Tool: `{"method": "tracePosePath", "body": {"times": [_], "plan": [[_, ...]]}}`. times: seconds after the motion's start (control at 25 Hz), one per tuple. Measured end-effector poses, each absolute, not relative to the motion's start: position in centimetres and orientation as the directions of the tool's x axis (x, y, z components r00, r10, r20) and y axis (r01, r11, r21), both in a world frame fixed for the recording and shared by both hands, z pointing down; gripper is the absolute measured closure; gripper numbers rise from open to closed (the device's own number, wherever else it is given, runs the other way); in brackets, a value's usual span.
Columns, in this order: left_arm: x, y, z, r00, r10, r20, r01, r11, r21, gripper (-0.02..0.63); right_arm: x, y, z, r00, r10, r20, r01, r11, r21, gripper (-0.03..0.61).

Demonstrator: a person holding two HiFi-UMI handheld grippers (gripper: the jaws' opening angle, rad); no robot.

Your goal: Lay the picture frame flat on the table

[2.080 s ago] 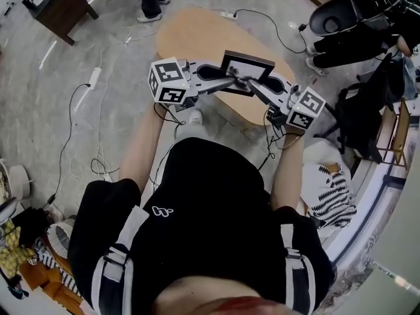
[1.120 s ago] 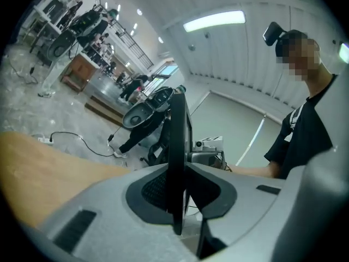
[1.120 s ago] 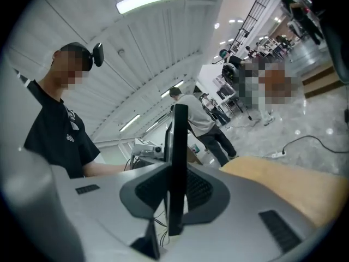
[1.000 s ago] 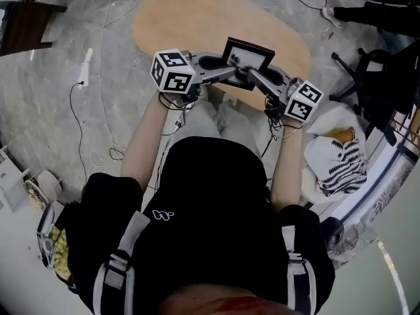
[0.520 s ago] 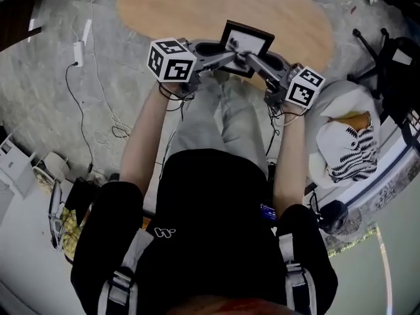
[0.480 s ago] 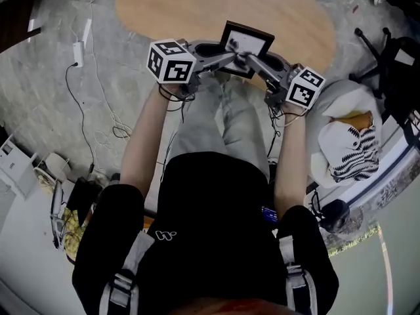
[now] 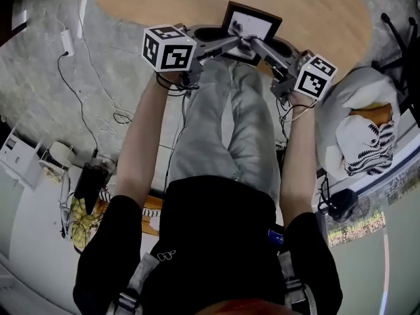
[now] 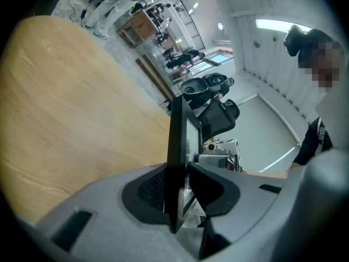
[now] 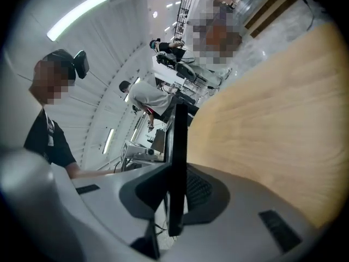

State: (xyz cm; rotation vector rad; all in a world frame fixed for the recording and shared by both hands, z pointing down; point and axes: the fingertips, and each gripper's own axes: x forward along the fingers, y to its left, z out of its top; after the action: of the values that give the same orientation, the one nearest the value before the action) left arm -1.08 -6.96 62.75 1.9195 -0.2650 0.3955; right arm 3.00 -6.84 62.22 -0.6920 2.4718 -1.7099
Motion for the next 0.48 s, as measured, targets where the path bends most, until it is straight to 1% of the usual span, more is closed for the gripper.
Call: {"method": "tracePosePath", "body": {"times": [0.12,0.2,0.24,0.36,0.48], "plan": [[-2.2,-6.6,65.8,0.925,0.023,0.380,-0.349,-0.347,0.871,0.508,2.0,-6.5,65.0,-0.906,-0.384,0.179,-0.286,0.242,-0.927,0.523],[-3.2,-6.6,67.5,0.930,0.031,0.366,-0.335,-0.341,0.879,0.487,1.5,-6.5,66.4,-0.915,-0.369,0.163,-0.263,0.240,-0.935,0.523],[-3.7,-6.4,68.1,0.933,0.026,0.360,-0.331,-0.340,0.881,0.487,1.4,-6.4,66.9,-0.917,-0.368,0.157,-0.256,0.238,-0.937,0.523],[-5.2,-6.2,69.1,0.936,-0.022,0.352,-0.341,-0.314,0.886,0.471,2.1,-6.5,68.1,-0.904,-0.397,0.160,-0.260,0.214,-0.942,0.523],[-6.2,-6.1,69.6,0.928,-0.075,0.365,-0.371,-0.273,0.888,0.471,3.2,-7.1,69.6,-0.874,-0.437,0.214,-0.316,0.175,-0.933,0.523]]}}
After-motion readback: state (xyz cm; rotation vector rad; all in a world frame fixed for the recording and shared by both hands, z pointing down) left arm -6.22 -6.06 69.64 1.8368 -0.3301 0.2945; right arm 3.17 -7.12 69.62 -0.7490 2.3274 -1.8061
